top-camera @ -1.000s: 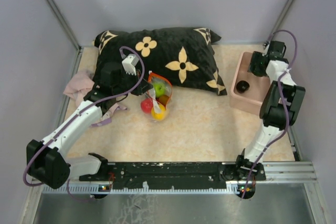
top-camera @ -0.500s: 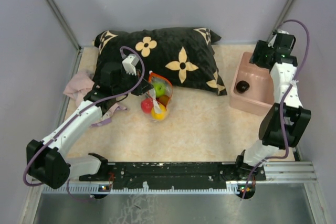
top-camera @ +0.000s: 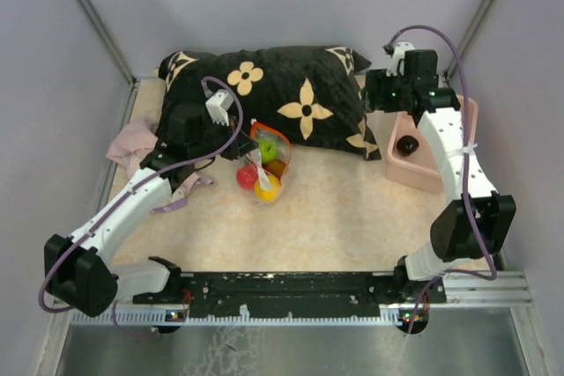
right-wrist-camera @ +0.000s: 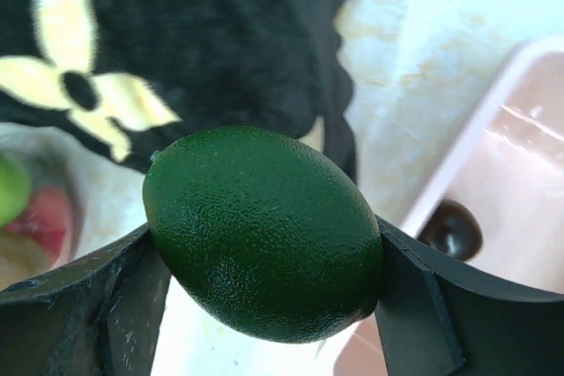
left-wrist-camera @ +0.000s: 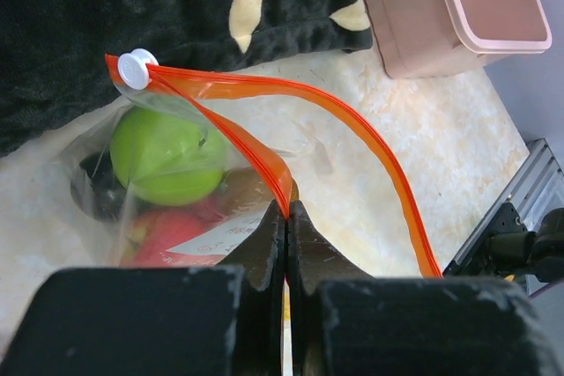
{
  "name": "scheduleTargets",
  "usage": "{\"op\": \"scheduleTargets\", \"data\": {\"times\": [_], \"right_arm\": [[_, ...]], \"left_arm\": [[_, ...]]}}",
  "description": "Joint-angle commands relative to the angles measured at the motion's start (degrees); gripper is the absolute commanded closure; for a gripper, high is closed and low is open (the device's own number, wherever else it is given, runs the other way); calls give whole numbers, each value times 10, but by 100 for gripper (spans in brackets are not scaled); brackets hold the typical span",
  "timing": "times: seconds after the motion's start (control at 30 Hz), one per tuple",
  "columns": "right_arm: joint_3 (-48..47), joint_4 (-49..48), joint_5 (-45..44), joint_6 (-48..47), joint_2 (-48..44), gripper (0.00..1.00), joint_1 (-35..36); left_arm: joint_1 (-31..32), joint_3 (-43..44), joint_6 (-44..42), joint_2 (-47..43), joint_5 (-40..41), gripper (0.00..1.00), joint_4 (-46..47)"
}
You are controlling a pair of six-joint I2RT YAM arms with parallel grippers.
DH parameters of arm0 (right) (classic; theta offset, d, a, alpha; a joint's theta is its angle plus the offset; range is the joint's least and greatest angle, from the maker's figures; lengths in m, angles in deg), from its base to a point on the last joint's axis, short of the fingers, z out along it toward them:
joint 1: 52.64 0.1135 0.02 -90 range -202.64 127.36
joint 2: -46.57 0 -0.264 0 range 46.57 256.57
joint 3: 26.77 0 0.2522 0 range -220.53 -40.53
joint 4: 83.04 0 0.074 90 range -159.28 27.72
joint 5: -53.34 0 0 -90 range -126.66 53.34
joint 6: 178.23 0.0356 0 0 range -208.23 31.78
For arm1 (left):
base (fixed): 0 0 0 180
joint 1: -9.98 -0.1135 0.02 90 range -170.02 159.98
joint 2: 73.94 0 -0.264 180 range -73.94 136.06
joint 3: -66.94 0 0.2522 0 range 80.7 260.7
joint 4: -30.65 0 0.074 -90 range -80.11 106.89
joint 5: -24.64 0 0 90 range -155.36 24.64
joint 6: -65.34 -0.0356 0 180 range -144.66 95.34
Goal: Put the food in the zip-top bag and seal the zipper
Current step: Place the fake fruit in the zipper food storage bag.
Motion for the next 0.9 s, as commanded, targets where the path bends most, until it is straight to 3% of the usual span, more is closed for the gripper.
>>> {"op": "scheduleTargets", "data": {"times": [0.0, 0.63, 0.87], "right_arm": [[-48, 1, 34, -42, -42, 51, 54], [-22, -100, 109, -90, -29, 51, 296], [22, -146, 156, -57, -15, 51, 325]], "left_arm": [[3, 33, 0, 7, -17, 100, 3], [4, 53, 17, 19, -62, 100, -6], [6, 48, 21, 18, -57, 100, -6]]}}
